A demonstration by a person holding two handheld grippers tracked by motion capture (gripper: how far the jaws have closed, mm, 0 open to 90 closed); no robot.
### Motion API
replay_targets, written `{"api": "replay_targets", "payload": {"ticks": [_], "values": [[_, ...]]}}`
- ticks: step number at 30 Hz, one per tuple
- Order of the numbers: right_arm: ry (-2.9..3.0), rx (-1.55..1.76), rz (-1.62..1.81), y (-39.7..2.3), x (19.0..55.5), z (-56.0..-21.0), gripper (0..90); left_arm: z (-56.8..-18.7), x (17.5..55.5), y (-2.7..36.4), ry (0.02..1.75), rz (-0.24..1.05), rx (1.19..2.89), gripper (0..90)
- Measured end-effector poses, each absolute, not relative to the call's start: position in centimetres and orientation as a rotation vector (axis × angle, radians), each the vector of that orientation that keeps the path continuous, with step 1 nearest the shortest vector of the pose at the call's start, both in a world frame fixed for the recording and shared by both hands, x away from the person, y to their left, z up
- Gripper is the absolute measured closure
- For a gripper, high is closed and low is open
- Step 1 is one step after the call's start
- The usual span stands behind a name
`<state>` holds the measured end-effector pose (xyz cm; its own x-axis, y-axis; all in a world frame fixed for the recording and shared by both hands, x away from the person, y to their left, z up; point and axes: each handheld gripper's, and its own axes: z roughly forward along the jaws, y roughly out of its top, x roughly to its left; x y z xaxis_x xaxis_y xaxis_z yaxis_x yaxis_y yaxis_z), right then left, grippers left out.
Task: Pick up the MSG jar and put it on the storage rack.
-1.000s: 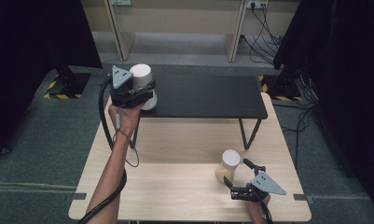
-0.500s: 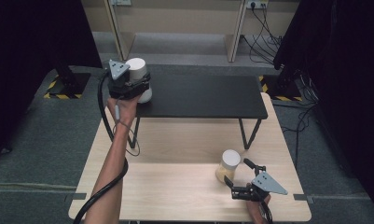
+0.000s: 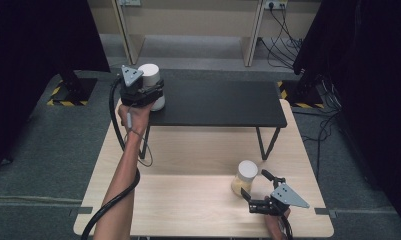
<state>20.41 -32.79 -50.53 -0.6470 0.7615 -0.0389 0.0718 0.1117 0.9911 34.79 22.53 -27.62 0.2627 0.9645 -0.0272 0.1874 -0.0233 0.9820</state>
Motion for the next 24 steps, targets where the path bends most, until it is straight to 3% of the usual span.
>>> {"api": "replay_targets", "payload": {"ticks": [6, 10, 13, 24], "values": [[1.833, 0.812, 1.587, -32.9, 20.5, -50.5, 0.5, -27.5, 34.7, 22.5, 1.119, 0.916, 1.474, 33.7], [1.832, 0.812, 1.586, -32.8, 20.5, -50.5, 0.5, -27.1, 34.5, 22.5, 1.150, 0.903, 1.441, 13.1], [1.831, 0.813, 1.586, -32.8, 20.4, -50.5, 0.5, -27.3, 34.2, 22.6, 1.155, 0.906, 1.438, 6.0], [1.832, 0.803, 1.564, -32.5, 20.2, -50.4, 0.5, -27.7, 32.1, 22.9, 1.150, 0.904, 1.425, 0.6]]}}
